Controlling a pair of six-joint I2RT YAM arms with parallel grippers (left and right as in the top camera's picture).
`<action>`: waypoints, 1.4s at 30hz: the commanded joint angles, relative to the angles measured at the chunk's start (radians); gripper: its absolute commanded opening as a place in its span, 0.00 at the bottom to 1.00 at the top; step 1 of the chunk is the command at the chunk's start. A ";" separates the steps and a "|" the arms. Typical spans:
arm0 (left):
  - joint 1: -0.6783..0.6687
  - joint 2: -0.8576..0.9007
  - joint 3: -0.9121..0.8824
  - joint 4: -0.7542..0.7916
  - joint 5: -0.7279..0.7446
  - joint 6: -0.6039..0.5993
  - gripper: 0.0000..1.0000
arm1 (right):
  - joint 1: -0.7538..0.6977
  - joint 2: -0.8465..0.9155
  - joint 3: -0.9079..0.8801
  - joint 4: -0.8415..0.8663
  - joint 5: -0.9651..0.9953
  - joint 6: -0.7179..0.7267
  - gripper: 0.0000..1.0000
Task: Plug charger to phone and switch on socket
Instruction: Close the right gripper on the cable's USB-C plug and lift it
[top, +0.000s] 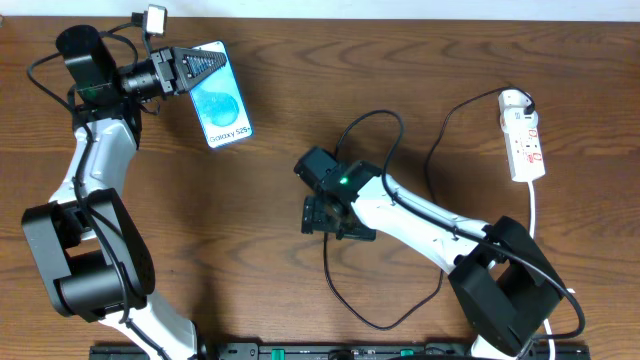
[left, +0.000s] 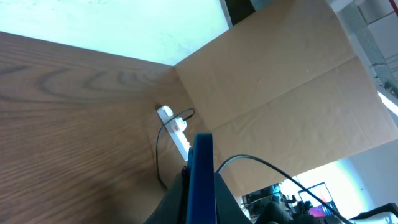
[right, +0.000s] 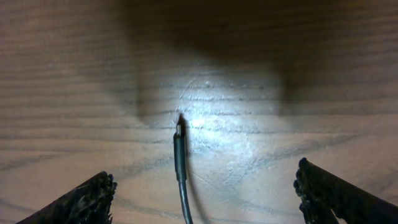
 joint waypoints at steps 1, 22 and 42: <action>0.000 -0.005 0.019 0.004 0.020 0.006 0.07 | 0.027 -0.003 -0.011 0.002 0.030 0.022 0.90; 0.000 -0.005 0.019 0.004 0.021 0.006 0.07 | 0.068 0.060 -0.018 0.035 0.004 0.025 0.77; 0.000 -0.005 0.019 0.004 0.020 0.006 0.07 | 0.068 0.062 -0.018 0.035 0.003 0.026 0.22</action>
